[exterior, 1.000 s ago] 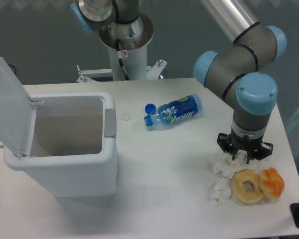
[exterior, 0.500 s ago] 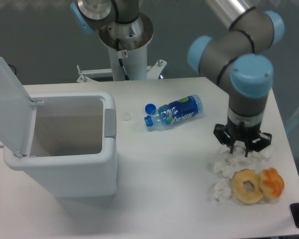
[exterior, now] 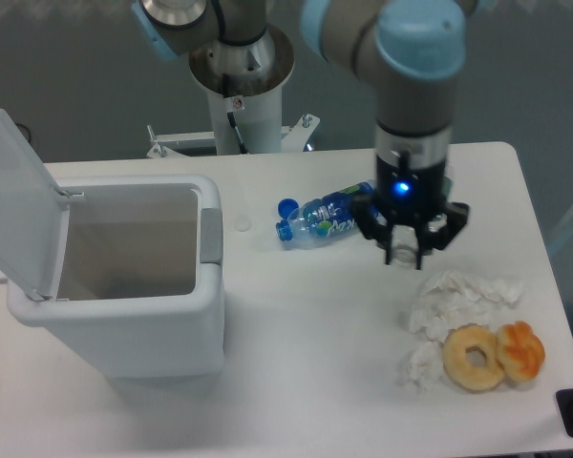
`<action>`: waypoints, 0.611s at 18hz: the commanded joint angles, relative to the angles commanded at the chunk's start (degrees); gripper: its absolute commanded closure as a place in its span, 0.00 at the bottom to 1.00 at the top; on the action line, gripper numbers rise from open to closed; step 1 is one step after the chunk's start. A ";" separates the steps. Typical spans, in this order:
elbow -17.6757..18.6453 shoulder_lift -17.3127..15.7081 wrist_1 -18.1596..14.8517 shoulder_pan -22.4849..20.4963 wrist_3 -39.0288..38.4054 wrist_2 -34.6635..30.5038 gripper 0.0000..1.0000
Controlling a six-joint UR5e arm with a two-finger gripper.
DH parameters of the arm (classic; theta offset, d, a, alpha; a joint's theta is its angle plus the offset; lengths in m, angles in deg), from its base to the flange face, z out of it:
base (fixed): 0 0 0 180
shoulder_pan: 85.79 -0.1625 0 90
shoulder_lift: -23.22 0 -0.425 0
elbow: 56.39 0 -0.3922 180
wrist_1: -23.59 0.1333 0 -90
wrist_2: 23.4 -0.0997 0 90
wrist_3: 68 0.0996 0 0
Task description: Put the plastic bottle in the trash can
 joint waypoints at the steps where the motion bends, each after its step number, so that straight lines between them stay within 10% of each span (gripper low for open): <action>1: 0.00 -0.44 0.09 0.53 -1.49 0.79 0.85; 11: -0.09 -5.36 1.41 4.83 -11.61 9.23 0.85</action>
